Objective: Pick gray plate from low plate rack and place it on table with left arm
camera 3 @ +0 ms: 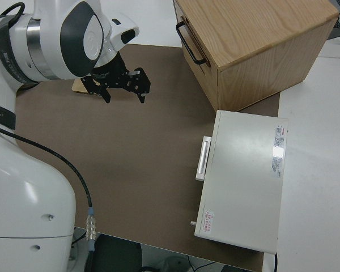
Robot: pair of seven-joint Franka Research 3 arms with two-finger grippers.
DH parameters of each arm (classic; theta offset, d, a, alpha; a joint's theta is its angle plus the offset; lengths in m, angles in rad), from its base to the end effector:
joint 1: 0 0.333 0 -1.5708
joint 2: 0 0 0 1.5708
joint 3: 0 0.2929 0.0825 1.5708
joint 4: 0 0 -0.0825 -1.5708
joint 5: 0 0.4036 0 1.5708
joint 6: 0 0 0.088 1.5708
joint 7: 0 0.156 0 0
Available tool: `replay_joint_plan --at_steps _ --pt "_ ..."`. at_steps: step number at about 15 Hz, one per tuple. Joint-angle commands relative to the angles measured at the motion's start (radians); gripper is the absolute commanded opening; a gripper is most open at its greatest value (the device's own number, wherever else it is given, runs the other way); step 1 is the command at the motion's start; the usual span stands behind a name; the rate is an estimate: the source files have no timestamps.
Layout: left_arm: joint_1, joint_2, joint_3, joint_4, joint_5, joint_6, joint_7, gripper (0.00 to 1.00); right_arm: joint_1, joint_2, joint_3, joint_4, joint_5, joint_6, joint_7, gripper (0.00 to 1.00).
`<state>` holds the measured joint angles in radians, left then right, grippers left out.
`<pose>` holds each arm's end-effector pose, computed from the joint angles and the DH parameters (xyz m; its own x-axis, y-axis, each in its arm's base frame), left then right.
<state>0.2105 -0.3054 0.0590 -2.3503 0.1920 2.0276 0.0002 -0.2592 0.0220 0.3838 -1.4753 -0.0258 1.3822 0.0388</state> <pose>0.4515 0.1441 0.3699 0.9832 0.1808 -0.0235 0.1752 -0.9727 -0.1523 0.5510 0.0626 0.5718 0.9904 0.0809 -0.1125 0.0839 -0.9962 0.0219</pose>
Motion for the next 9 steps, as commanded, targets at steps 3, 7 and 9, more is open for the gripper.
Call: replay_joint_plan --at_steps 3,7,9 --pt "-0.008 -0.018 -0.008 -0.008 0.02 -0.007 -0.006 0.1 -0.023 -0.002 0.02 0.007 -0.006 -0.011 0.012 0.983" --pt "-0.016 -0.018 -0.018 0.13 0.018 -0.171 -0.002 0.1 -0.023 -0.002 0.021 0.007 -0.006 -0.011 0.012 0.983" --pt "-0.036 -0.018 -0.019 0.201 0.018 -0.251 -0.002 0.1 -0.023 -0.002 0.021 0.007 -0.006 -0.011 0.012 0.983"
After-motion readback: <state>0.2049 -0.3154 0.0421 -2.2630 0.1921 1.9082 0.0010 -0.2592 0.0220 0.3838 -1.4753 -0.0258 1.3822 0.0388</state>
